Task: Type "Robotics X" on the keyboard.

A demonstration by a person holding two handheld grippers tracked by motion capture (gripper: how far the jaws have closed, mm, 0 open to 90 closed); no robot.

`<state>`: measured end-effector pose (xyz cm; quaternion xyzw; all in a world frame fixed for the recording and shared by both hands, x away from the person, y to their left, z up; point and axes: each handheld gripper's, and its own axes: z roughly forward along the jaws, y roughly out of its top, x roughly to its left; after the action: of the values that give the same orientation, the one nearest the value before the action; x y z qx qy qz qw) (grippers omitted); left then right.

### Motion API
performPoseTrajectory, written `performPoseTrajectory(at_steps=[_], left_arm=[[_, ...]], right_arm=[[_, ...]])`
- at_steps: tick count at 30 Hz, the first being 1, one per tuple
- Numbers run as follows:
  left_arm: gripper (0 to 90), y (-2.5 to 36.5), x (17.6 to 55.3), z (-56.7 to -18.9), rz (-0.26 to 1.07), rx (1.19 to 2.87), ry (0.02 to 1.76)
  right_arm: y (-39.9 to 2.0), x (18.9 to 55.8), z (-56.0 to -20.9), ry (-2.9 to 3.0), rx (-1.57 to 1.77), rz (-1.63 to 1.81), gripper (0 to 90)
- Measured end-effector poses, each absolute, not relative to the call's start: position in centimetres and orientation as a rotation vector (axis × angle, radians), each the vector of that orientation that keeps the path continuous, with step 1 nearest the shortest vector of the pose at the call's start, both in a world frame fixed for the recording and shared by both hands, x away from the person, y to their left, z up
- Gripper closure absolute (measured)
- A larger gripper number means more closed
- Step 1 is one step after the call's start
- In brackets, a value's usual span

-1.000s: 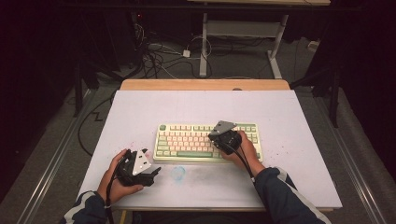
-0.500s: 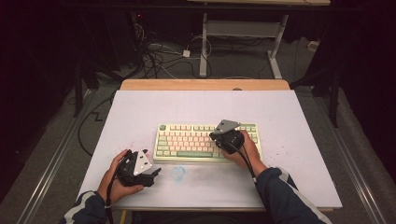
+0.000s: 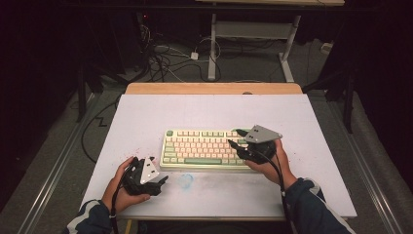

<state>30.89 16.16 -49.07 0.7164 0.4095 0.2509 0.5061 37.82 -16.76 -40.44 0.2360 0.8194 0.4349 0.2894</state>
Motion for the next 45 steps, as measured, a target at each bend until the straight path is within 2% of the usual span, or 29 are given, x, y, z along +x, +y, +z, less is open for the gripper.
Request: performPoseTrajectory(at_steps=[6, 19, 31, 34, 42, 45], left_arm=[[22.6, 16.2, 31.0, -49.0, 0.612, 1.713, 0.994], [28.8, 16.5, 31.2, -47.9, 0.639, 1.666, 1.012], [39.2, 15.5, 32.1, -46.7, 0.58, 1.623, 1.048], [48.2, 15.1, 32.4, -46.2, 0.56, 1.62, 1.049], [79.4, 14.2, 33.1, -45.4, 0.494, 1.66, 0.991], [87.0, 13.6, 33.4, -44.9, 0.487, 1.642, 0.966]], right_arm=[[-18.7, 36.3, -40.5, 2.11, 0.613, 1.163, 36.5], [-22.2, 33.4, -41.6, 2.013, 0.689, 1.125, 21.7], [-24.6, 30.5, -43.7, 2.006, 0.713, 1.089, 19.4], [-24.8, 30.1, -44.0, 2.021, 0.725, 1.09, 19.6], [-24.5, 29.6, -44.6, 2.065, 0.704, 1.062, 19.9], [-24.3, 29.7, -44.8, 2.081, 0.701, 1.055, 19.8]])
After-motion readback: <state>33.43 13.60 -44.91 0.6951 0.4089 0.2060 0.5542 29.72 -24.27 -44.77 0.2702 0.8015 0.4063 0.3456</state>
